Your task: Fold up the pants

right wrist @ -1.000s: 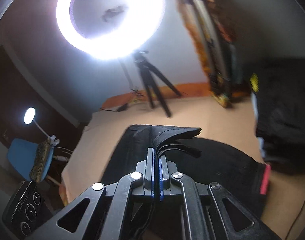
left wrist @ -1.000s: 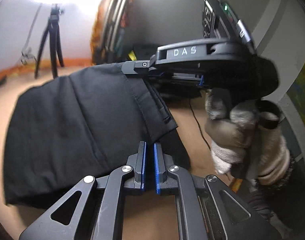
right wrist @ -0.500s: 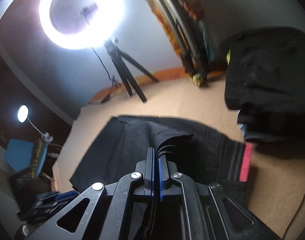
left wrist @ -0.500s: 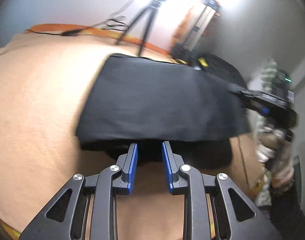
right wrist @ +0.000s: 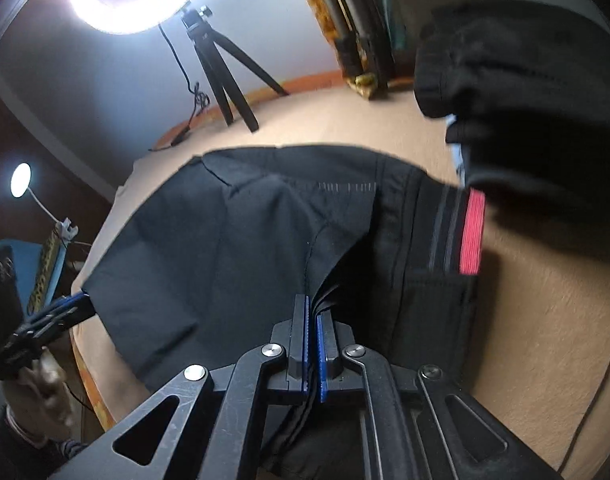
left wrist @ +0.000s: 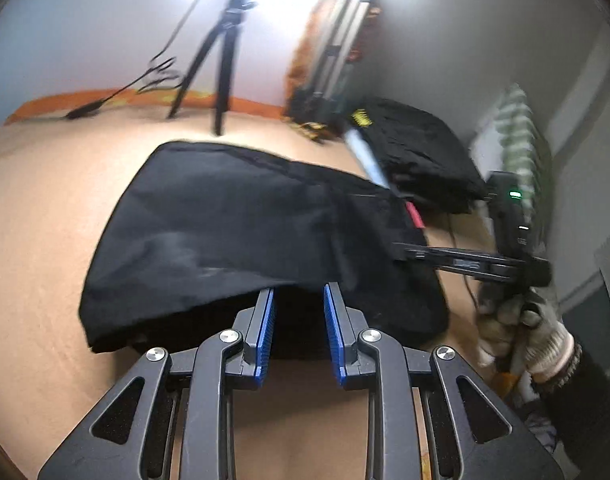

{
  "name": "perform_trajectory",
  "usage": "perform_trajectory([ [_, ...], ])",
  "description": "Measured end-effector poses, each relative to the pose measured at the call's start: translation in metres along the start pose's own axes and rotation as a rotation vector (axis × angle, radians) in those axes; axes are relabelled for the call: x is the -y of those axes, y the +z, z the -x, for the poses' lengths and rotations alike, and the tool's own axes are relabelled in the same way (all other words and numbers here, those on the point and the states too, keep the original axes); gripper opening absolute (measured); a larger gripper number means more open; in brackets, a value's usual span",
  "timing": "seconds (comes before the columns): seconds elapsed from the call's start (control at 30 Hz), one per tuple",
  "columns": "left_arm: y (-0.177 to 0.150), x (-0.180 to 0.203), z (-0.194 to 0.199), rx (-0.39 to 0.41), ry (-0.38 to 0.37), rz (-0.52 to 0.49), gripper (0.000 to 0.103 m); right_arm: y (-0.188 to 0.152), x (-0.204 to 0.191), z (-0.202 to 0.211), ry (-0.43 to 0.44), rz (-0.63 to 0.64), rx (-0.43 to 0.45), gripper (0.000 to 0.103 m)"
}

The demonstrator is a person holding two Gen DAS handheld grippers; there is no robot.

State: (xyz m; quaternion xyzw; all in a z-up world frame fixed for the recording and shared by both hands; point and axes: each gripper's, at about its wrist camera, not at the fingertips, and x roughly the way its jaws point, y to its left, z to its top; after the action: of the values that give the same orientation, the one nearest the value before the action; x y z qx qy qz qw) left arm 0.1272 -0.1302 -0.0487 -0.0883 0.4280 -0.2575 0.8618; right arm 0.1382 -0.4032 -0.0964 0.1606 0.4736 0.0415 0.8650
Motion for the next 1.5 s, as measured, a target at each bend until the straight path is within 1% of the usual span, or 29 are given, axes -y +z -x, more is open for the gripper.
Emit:
perform_trajectory([
  [0.1,0.002,0.019,0.013,-0.03,-0.084,-0.047,0.023,0.0,0.005,-0.002,0.019,-0.009,-0.002,0.001],
  [0.13,0.004,0.025,0.019,-0.018,-0.096,-0.063,0.023,0.0,0.005,-0.002,0.031,-0.008,0.0,0.001],
  [0.2,0.011,0.032,0.027,0.037,-0.066,-0.102,0.023,0.001,0.005,-0.003,0.03,0.006,-0.006,0.001],
  [0.23,0.014,0.031,0.025,0.053,-0.032,-0.112,0.023,0.001,0.006,-0.002,0.031,0.006,-0.008,0.001],
  [0.3,0.018,0.019,0.006,0.033,0.026,-0.102,0.023,0.002,0.008,-0.001,0.028,-0.004,-0.004,0.001],
  [0.33,0.016,0.01,-0.008,0.013,0.066,-0.09,0.023,0.002,0.008,0.003,0.025,-0.009,0.006,0.001],
  [0.43,0.004,-0.015,-0.048,-0.077,0.126,-0.062,0.023,0.007,0.002,0.019,-0.003,0.019,0.06,0.001],
  [0.47,-0.002,-0.019,-0.059,-0.1,0.133,-0.072,0.023,0.009,0.0,0.026,-0.013,0.038,0.082,0.001],
  [0.53,-0.011,-0.021,-0.073,-0.13,0.153,-0.096,0.023,0.01,-0.002,0.028,-0.01,0.041,0.086,0.001],
  [0.6,-0.015,-0.022,-0.076,-0.129,0.159,-0.107,0.023,0.008,0.0,0.017,-0.036,0.037,0.054,0.001],
  [0.67,-0.013,-0.024,-0.069,-0.147,0.138,-0.085,0.023,0.006,0.002,0.004,-0.063,0.037,0.018,0.001],
  [0.7,-0.01,-0.025,-0.061,-0.138,0.131,-0.075,0.023,0.005,0.002,-0.001,-0.072,0.041,0.001,0.001],
  [0.77,-0.001,-0.027,-0.038,-0.076,0.142,-0.07,0.023,0.005,0.002,-0.003,-0.038,0.046,-0.025,0.002],
  [0.8,0.005,-0.028,-0.026,-0.045,0.15,-0.07,0.023,0.006,0.005,0.001,0.001,0.037,-0.025,0.007],
  [0.83,0.012,-0.033,-0.011,-0.001,0.171,-0.066,0.023,0.008,0.008,0.005,0.026,0.023,-0.016,0.01],
  [0.9,0.021,-0.046,0.005,0.045,0.193,-0.03,0.023,0.014,0.018,0.017,0.086,-0.024,0.021,0.038],
  [0.97,0.025,-0.066,0.015,0.071,0.181,0.048,0.023,0.019,0.028,0.022,0.111,-0.074,0.053,0.044],
  [1.03,0.022,-0.079,0.012,0.055,0.164,0.089,0.023,0.023,0.039,0.02,0.141,-0.133,0.064,0.044],
  [1.07,0.02,-0.08,0.008,0.04,0.164,0.088,0.023,0.024,0.043,0.017,0.149,-0.155,0.062,0.044],
  [1.13,0.013,-0.077,-0.005,-0.002,0.162,0.058,0.023,0.028,0.046,0.008,0.155,-0.186,0.048,0.044],
  [1.2,0.009,-0.068,-0.02,-0.039,0.167,0.014,0.023,0.032,0.041,-0.002,0.142,-0.18,0.037,0.043],
  [1.23,0.007,-0.067,-0.028,-0.061,0.174,0.004,0.023,0.034,0.037,-0.005,0.126,-0.173,0.037,0.04],
  [1.27,0.006,-0.068,-0.03,-0.075,0.194,-0.002,0.023,0.035,0.033,-0.009,0.114,-0.167,0.034,0.031],
  [1.3,0.004,-0.069,-0.035,-0.086,0.223,-0.012,0.023,0.037,0.028,-0.013,0.092,-0.156,0.029,0.024],
  [1.33,0.001,-0.071,-0.042,-0.097,0.256,-0.025,0.023,0.037,0.023,-0.015,0.077,-0.14,0.036,0.02],
  [1.37,-0.002,-0.074,-0.048,-0.11,0.282,-0.038,0.023,0.038,0.017,-0.016,0.058,-0.114,0.043,0.013],
  [1.4,-0.005,-0.075,-0.054,-0.122,0.294,-0.054,0.024,0.038,0.011,-0.018,0.023,-0.087,0.045,0.011],
  [1.43,-0.005,-0.074,-0.053,-0.117,0.295,-0.061,0.024,0.038,0.005,-0.02,-0.019,-0.056,0.042,0.011],
  [1.5,-0.001,-0.075,-0.045,-0.112,0.279,-0.046,0.024,0.036,-0.003,-0.024,-0.084,-0.005,0.038,0.01],
])
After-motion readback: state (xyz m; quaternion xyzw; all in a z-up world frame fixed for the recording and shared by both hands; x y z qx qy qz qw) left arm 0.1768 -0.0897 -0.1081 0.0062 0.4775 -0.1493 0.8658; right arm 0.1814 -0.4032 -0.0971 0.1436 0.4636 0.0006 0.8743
